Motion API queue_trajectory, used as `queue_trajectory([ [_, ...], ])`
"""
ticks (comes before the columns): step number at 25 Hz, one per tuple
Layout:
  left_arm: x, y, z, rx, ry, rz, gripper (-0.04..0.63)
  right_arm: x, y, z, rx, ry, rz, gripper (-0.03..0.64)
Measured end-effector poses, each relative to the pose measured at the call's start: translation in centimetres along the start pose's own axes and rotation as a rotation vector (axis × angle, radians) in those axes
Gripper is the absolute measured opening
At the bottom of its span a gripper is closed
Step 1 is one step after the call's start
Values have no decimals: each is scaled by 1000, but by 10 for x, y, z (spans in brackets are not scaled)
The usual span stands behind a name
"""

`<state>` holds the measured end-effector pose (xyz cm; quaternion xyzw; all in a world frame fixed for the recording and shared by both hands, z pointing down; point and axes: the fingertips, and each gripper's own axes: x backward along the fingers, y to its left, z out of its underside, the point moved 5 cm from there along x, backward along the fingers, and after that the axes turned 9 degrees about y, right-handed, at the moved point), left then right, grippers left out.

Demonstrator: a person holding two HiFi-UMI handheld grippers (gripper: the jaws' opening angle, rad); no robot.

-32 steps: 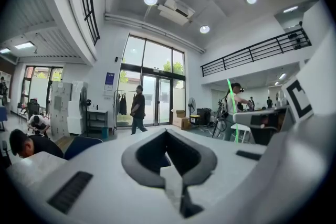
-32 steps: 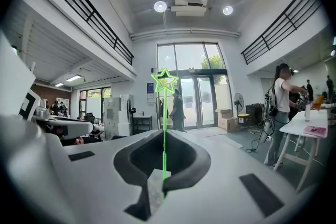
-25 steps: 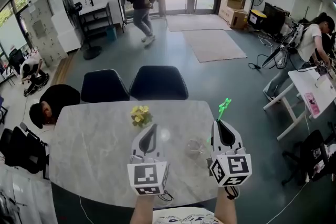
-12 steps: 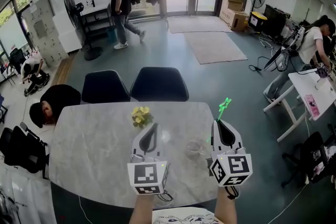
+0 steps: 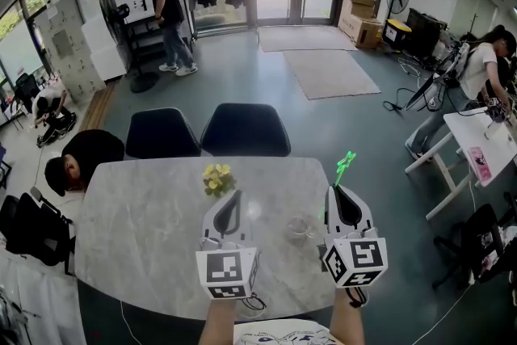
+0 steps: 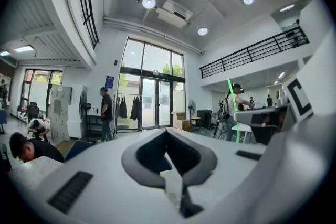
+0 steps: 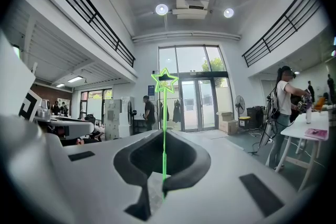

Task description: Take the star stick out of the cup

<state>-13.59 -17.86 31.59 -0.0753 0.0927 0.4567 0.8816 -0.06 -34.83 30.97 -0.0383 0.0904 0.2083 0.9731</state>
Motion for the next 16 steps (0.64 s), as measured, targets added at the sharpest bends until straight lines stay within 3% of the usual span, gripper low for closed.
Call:
queue_trajectory([
  [16, 3, 2, -1, 7, -3, -5, 0, 3, -3, 1, -4, 1, 12, 25],
])
